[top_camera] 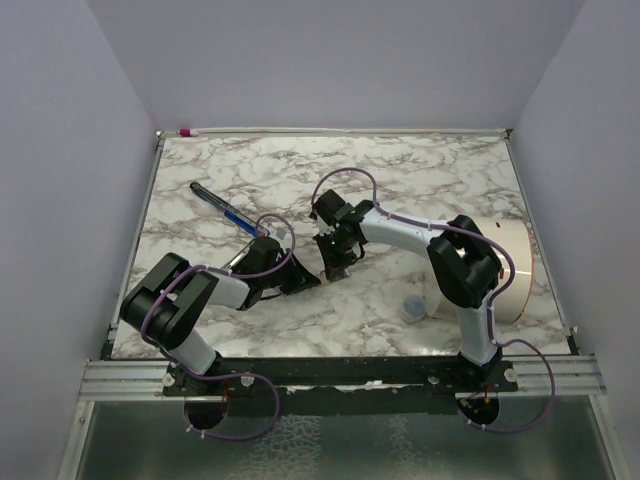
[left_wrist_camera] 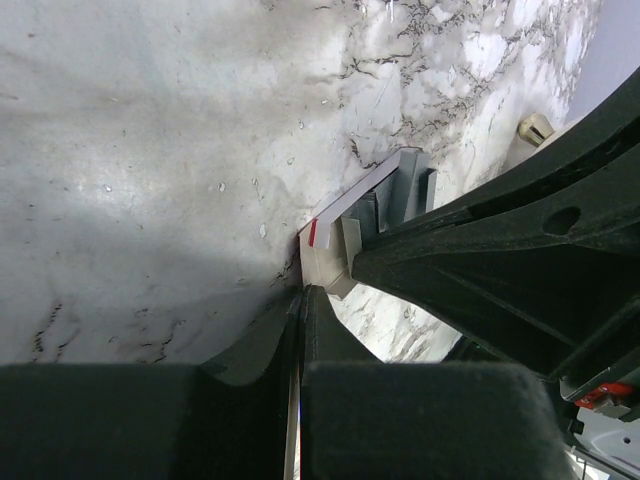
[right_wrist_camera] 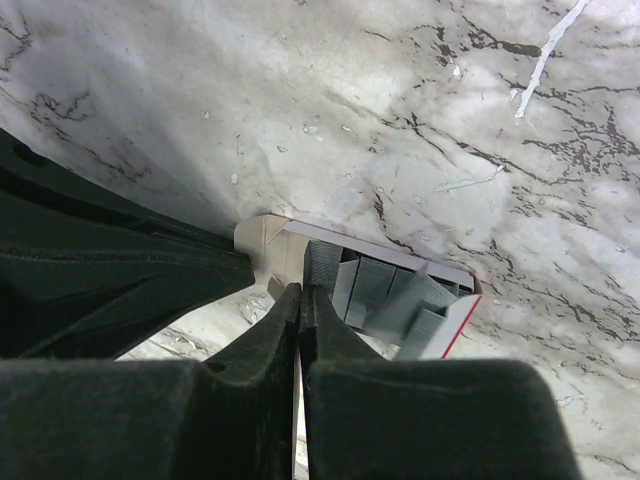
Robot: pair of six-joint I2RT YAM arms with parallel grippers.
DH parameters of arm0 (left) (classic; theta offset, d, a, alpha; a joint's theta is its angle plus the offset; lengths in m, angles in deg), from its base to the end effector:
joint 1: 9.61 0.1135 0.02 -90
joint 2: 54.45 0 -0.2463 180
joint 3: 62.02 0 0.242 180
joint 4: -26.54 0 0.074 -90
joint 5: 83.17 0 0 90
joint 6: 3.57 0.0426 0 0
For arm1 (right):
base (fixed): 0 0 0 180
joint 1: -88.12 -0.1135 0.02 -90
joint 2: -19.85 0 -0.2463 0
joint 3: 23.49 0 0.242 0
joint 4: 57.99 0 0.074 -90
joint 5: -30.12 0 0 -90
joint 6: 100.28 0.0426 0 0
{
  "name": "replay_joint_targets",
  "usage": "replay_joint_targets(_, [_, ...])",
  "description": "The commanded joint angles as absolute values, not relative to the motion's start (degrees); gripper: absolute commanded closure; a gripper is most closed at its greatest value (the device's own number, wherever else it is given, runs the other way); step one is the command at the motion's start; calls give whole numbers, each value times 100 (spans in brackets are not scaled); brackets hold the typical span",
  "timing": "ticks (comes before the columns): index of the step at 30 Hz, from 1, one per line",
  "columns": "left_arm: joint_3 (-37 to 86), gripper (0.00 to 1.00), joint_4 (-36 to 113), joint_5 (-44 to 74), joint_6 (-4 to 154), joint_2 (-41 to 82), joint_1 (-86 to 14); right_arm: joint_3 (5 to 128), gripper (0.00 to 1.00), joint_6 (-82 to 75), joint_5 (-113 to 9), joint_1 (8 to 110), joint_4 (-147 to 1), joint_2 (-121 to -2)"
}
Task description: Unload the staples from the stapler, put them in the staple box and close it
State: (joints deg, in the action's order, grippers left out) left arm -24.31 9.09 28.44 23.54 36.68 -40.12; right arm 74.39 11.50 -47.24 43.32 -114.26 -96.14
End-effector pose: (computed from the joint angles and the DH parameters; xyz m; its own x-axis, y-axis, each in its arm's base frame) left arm 0.2169 -0.1460 0.0987 -0.8793 -0.4424 -0.1763 -0.1183 0.5615 -0.8190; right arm 0.2695 0.2808 0.1484 -0.9052 -0.3887 -0.1718 -0.4237 0.8562 0.2956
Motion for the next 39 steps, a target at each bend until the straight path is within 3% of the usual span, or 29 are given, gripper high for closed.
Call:
replay_joint_targets(1, [-2431,100,988,2709,2429,3560,-4043,7650,99,1159,-5026,4277,-11545,-9661])
replay_joint_targets(31, [-2443,100,926,2722,2402,3528,-4038,7567,99,1249,-4679,4283,-11496,-9118])
replay_joint_targets(36, [-2458,100,926,2731,2398,3516,-4038,7593,85,1117,-4971,4276,-11540,-9266])
replay_joint_targets(39, [-2453,100,926,2727,2396,3511,-4038,7624,84,1092,-5002,4275,-11552,-9394])
